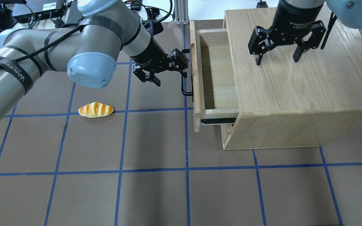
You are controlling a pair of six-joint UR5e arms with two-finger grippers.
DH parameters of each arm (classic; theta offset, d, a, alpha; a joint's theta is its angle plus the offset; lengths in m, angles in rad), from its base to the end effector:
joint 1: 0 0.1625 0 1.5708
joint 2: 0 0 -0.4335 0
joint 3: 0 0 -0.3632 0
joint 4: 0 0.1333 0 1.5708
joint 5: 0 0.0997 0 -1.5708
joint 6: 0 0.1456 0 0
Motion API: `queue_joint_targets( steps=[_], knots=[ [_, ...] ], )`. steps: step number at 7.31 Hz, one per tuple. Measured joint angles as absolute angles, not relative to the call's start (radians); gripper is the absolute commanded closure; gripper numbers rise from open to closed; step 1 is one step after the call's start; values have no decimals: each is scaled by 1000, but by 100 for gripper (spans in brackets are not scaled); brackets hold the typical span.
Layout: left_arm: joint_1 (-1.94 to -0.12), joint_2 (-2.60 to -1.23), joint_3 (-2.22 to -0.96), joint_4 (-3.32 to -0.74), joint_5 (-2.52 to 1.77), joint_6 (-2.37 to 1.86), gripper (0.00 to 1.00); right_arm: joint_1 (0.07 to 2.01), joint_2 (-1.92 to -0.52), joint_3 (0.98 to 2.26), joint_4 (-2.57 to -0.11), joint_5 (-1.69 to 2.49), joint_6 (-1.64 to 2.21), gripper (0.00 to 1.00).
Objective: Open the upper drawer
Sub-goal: 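Pull the handle farther out with the left gripper to widen the drawer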
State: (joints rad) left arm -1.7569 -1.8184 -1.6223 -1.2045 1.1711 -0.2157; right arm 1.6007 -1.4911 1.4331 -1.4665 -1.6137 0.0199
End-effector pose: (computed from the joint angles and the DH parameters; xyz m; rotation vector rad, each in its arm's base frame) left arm -0.2906 -0.5169 0.3486 0.0219 -2.7367 -0.0205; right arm 0.1416 -0.4859 0.4658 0.0170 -3.0967 -0.0700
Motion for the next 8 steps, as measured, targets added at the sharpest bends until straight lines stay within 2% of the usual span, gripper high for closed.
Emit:
queue_joint_targets(
  steps=[8],
  knots=[
    [-1730, -1789, -1625, -1229, 1304, -156, 0, 1601, -1491, 1433, -1466, -1614, 19, 0]
  ],
)
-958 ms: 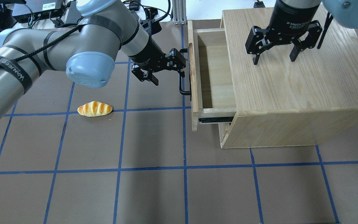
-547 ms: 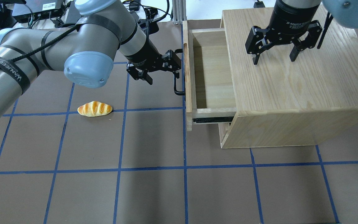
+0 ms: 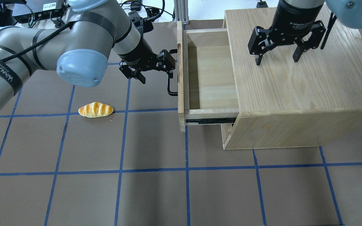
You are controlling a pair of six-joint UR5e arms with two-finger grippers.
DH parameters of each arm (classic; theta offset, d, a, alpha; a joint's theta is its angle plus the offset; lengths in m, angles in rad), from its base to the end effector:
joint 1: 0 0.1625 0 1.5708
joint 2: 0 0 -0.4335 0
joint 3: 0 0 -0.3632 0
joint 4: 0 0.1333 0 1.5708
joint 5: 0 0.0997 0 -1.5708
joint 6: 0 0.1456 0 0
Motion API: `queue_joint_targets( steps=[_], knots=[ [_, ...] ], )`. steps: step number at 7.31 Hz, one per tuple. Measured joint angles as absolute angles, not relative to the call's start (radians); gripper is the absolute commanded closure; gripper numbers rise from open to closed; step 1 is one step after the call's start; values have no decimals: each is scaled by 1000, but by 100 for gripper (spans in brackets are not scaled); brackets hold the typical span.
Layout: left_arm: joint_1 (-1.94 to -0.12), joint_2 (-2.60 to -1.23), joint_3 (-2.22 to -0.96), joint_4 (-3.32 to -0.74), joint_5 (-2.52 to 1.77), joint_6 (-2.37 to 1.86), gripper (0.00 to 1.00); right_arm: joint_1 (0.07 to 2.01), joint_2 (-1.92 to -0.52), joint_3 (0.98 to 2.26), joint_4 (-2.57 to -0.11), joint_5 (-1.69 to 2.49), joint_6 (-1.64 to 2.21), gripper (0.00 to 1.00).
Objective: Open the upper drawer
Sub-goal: 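Pull the handle farther out with the left gripper to widen the drawer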
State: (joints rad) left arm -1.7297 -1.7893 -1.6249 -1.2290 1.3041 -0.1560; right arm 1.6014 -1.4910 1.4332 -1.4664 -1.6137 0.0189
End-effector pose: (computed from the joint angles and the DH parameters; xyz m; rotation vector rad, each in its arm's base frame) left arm -0.2570 -0.5188 0.3547 -0.0175 -2.8672 0.0377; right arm 0.1420 -0.4858 0.4656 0.0197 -3.0967 -0.0705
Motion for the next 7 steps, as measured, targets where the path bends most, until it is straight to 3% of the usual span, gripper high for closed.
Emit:
queue_joint_targets(
  steps=[7],
  knots=[
    [-1642, -1762, -1623, -1316, 1331, -115, 0, 1601, -1491, 1433, -1466, -1614, 20, 0]
  ],
)
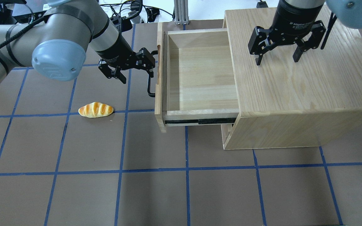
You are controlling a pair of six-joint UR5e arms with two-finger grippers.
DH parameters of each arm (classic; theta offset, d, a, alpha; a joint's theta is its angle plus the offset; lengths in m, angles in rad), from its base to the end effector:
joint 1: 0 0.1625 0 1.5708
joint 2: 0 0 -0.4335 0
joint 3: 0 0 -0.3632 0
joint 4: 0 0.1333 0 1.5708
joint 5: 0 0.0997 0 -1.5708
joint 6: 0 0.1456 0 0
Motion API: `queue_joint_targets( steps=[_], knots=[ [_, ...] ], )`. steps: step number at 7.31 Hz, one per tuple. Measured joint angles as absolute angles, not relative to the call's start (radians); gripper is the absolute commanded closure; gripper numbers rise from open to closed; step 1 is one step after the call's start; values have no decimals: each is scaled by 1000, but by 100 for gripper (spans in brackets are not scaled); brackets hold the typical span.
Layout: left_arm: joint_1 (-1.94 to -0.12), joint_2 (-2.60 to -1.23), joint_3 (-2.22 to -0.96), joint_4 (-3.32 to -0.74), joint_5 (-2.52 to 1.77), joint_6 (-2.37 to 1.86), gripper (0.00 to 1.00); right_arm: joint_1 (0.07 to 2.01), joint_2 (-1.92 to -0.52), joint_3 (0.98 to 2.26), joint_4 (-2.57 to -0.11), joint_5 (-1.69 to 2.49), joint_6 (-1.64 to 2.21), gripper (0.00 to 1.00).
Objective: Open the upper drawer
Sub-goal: 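Pull the handle farther out with the left gripper to widen the drawer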
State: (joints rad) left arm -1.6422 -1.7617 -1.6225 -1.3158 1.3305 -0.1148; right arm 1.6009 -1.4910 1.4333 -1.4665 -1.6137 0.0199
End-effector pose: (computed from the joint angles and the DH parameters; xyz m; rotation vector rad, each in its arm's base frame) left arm -0.2058 -0.5229 0.3607 0.0608 -2.9005 -0.0147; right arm 0.1417 -0.4859 0.4656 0.0173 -3.0967 -0.0705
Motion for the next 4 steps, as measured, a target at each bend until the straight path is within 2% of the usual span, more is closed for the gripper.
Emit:
queue_joint_targets(
  steps=[4],
  knots=[
    [-1597, -1688, -1557, -1483, 1334, -108, 0, 1601, -1491, 1433, -1466, -1614, 19, 0]
  ],
)
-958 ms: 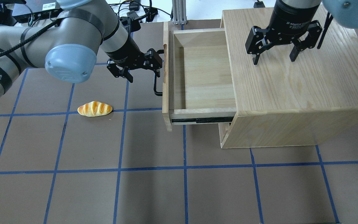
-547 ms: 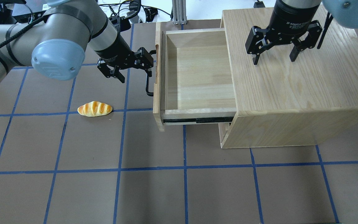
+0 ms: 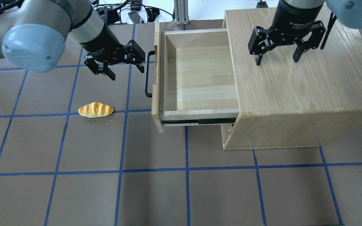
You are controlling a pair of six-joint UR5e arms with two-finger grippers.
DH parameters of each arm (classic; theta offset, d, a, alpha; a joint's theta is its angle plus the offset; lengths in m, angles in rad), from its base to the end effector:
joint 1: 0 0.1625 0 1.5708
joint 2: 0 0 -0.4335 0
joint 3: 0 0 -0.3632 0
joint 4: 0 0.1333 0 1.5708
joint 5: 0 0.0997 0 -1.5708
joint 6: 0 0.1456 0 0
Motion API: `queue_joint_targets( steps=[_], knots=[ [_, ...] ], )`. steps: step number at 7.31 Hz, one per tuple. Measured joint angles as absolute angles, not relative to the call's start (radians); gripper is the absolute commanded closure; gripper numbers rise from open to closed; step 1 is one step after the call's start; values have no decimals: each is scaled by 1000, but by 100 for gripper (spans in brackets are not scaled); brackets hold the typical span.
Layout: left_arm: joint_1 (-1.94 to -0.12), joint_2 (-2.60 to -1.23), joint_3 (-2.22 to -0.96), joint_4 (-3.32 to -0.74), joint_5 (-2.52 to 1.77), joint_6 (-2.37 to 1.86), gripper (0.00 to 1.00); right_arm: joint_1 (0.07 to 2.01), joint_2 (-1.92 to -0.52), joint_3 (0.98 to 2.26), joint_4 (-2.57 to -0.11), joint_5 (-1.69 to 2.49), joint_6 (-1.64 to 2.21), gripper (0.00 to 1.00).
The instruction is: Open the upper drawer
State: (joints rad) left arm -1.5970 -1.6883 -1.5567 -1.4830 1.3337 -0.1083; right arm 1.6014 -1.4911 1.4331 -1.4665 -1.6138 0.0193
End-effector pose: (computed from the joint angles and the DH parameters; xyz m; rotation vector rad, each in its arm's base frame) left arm -0.1808 -0.5050 0.4125 0.1219 -2.9032 -0.0459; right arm 0.1420 -0.4858 0.4658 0.0190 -3.0966 -0.0700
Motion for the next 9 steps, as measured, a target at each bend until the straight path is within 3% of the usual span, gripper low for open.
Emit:
queue_joint_targets(
  steps=[4, 9],
  knots=[
    [-1537, -1543, -1498, -1649, 1544, 21, 0, 1601, -1491, 1433, -1466, -1614, 19, 0],
    [-1535, -1513, -1502, -1651, 1566, 43, 0, 1601, -1491, 1433, -1466, -1614, 19, 0]
  ],
)
